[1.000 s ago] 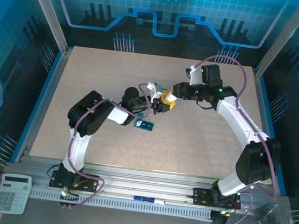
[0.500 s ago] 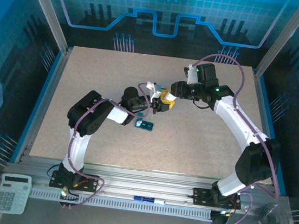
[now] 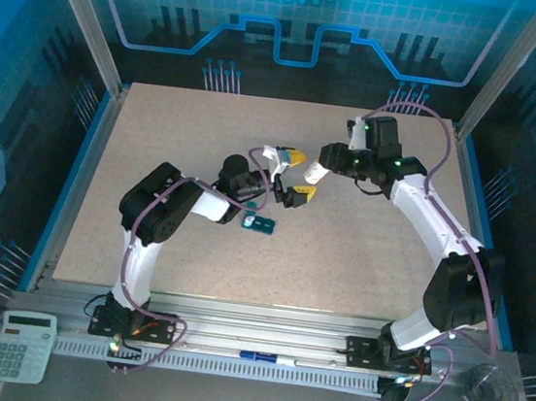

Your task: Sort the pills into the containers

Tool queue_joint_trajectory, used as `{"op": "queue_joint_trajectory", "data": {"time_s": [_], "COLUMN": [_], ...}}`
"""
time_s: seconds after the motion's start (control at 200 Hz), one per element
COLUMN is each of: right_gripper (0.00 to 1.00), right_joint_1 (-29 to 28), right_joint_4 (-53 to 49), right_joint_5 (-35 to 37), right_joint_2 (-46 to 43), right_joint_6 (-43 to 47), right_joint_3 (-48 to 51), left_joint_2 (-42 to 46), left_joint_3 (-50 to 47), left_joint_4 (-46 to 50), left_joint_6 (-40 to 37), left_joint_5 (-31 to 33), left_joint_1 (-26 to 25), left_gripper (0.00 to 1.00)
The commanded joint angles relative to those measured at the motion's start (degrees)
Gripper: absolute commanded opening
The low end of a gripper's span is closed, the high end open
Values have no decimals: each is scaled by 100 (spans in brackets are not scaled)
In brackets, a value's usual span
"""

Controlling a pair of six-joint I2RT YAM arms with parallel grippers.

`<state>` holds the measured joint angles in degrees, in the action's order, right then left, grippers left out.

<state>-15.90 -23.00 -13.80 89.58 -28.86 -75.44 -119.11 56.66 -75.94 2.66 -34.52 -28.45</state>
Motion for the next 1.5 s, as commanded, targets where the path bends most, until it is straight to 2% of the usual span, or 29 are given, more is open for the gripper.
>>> {"op": "queue_joint_trajectory", "data": {"time_s": [0.0,0.235,0.515,0.785,0.926,1.026,1.386,1.496], "right_gripper": [30,30,30,30,30,30,38,50], "right_joint_1": [230,627,735,695,598,546,451,441], "right_joint_4": [278,431,689,737,762,845,895,870], "right_joint_5": [82,316,1068,1902,2452,2680,2945,2892], "right_joint_2": [-159,-223,-17,313,432,485,858,913], "right_joint_6": [-128,28,229,520,649,629,583,560], "right_joint_3": [120,469,879,1013,1096,1199,1321,1339], "left_joint_2": [300,590,1326,2153,2464,2558,2841,2996], "left_joint_3": [-125,-285,-587,-572,-120,109,148,110], "left_joint_4": [-52,87,1192,3202,4895,5569,5891,5921], "left_joint_6": [-213,-196,-254,-340,-317,-353,-126,-54], "left_joint_5": [146,398,1143,2065,2870,3114,3288,3476], "left_joint_1": [-43,-41,-32,8,16,42,99,117], "left_gripper": [99,99,99,99,99,99,99,99]}}
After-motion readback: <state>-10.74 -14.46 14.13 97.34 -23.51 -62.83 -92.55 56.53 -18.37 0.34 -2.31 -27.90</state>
